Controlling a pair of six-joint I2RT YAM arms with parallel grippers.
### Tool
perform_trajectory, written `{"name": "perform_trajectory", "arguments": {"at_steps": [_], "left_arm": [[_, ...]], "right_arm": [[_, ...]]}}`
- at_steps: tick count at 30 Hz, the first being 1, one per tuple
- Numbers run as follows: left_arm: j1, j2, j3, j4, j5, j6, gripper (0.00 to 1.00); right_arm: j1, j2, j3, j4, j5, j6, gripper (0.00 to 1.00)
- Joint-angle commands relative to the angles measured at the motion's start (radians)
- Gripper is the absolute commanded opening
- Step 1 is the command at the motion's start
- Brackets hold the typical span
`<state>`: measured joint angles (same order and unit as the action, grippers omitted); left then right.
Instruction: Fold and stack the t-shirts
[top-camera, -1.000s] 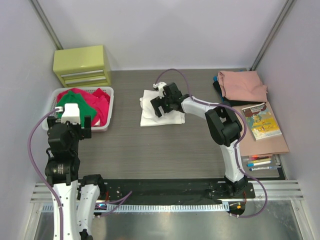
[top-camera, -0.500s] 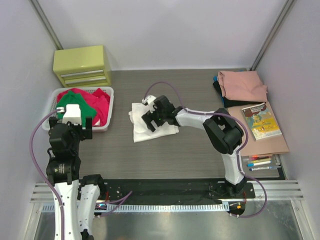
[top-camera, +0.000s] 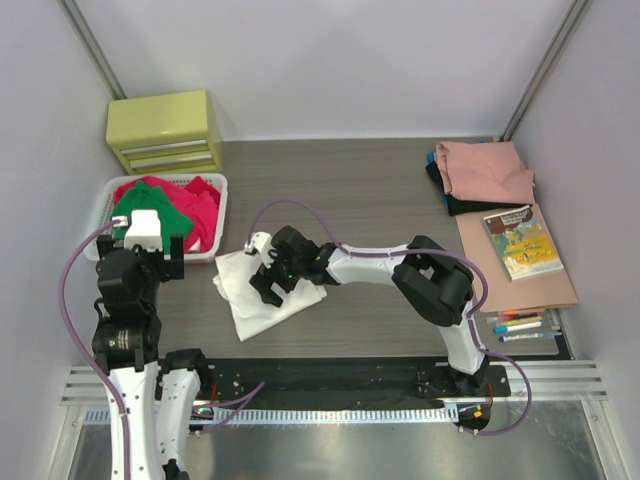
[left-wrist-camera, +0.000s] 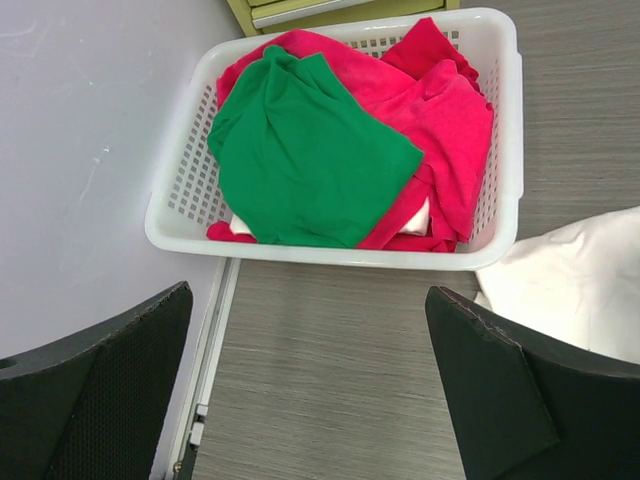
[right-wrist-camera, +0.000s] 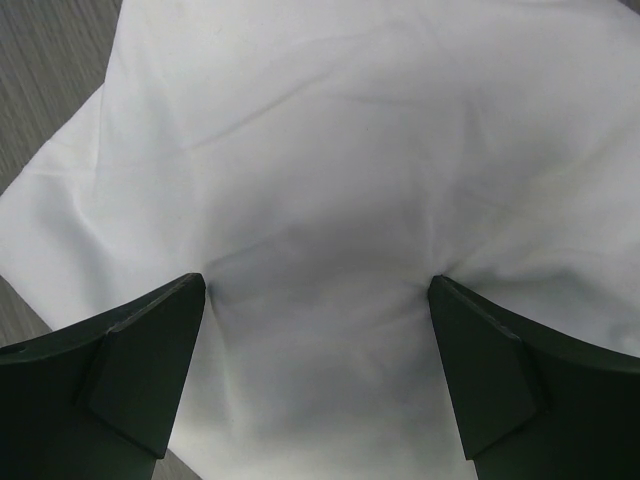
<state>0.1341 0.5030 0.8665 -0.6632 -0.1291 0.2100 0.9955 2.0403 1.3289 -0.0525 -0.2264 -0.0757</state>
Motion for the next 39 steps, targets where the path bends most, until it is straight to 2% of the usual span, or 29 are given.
{"name": "perform_trajectory", "arguments": {"at_steps": [1, 7, 10, 16, 18, 22, 24, 25, 26, 27, 28, 29, 30, 31, 32, 33, 34, 36, 39], "left_arm": [[0.012, -0.011, -0.012, 0.025, 0.017, -0.008, 1.0], [0.013, -0.015, -0.03, 0.027, 0.035, -0.014, 1.0], [0.013, -0.012, -0.049, 0.03, 0.048, -0.027, 1.0], [0.021, -0.011, -0.072, 0.037, 0.079, -0.035, 1.0], [0.019, -0.003, -0.075, 0.039, 0.082, -0.038, 1.0], [0.032, -0.006, -0.064, 0.036, 0.086, -0.054, 1.0], [0.039, -0.006, -0.054, 0.03, 0.089, -0.057, 1.0], [0.039, -0.004, -0.05, 0.028, 0.092, -0.06, 1.0], [0.041, -0.004, -0.049, 0.025, 0.095, -0.06, 1.0], [0.041, -0.003, -0.047, 0.025, 0.098, -0.06, 1.0], [0.044, -0.001, -0.049, 0.025, 0.105, -0.061, 1.0], [0.044, -0.001, -0.05, 0.025, 0.111, -0.066, 1.0], [0.045, -0.001, -0.057, 0.025, 0.115, -0.067, 1.0], [0.044, 0.0, -0.06, 0.027, 0.126, -0.069, 1.0], [0.045, -0.001, -0.064, 0.03, 0.126, -0.07, 1.0], [0.045, -0.004, -0.069, 0.031, 0.126, -0.07, 1.0], [0.045, -0.006, -0.07, 0.033, 0.126, -0.069, 1.0], [0.045, -0.003, -0.069, 0.034, 0.126, -0.07, 1.0], [0.045, -0.001, -0.069, 0.031, 0.126, -0.072, 1.0]], "right_arm": [[0.012, -0.012, -0.059, -0.078, -0.004, 0.031, 1.0], [0.012, -0.178, -0.171, 0.048, 0.283, -0.035, 1.0], [0.015, -0.274, -0.16, 0.071, 0.427, -0.084, 1.0], [0.022, -0.49, -0.129, 0.126, 0.513, -0.231, 1.0], [0.022, -0.525, -0.102, 0.126, 0.524, -0.245, 1.0], [0.003, -0.537, 0.021, 0.105, 0.64, -0.266, 1.0], [-0.099, -0.528, 0.053, 0.071, 0.671, -0.228, 1.0], [-0.173, -0.513, 0.146, -0.001, 0.652, -0.185, 1.0], [-0.328, -0.467, 0.212, -0.076, 0.591, -0.059, 1.0], [-0.425, -0.43, 0.28, -0.225, 0.538, -0.024, 1.0], [-0.493, -0.396, 0.412, -0.3, 0.492, -0.019, 1.0], [-0.577, -0.362, 0.471, -0.361, 0.513, -0.059, 1.0], [-0.598, -0.282, 0.524, -0.473, 0.594, -0.125, 1.0], [-0.606, -0.243, 0.617, -0.525, 0.661, -0.178, 1.0], [-0.615, -0.208, 0.642, -0.556, 0.73, -0.209, 1.0], [-0.636, -0.18, 0.664, -0.605, 0.737, -0.231, 1.0], [-0.656, -0.18, 0.664, -0.619, 0.692, -0.211, 1.0], [-0.716, -0.184, 0.653, -0.639, 0.482, -0.098, 1.0], [-0.759, -0.146, 0.711, -0.659, 0.45, -0.003, 1.0]]}}
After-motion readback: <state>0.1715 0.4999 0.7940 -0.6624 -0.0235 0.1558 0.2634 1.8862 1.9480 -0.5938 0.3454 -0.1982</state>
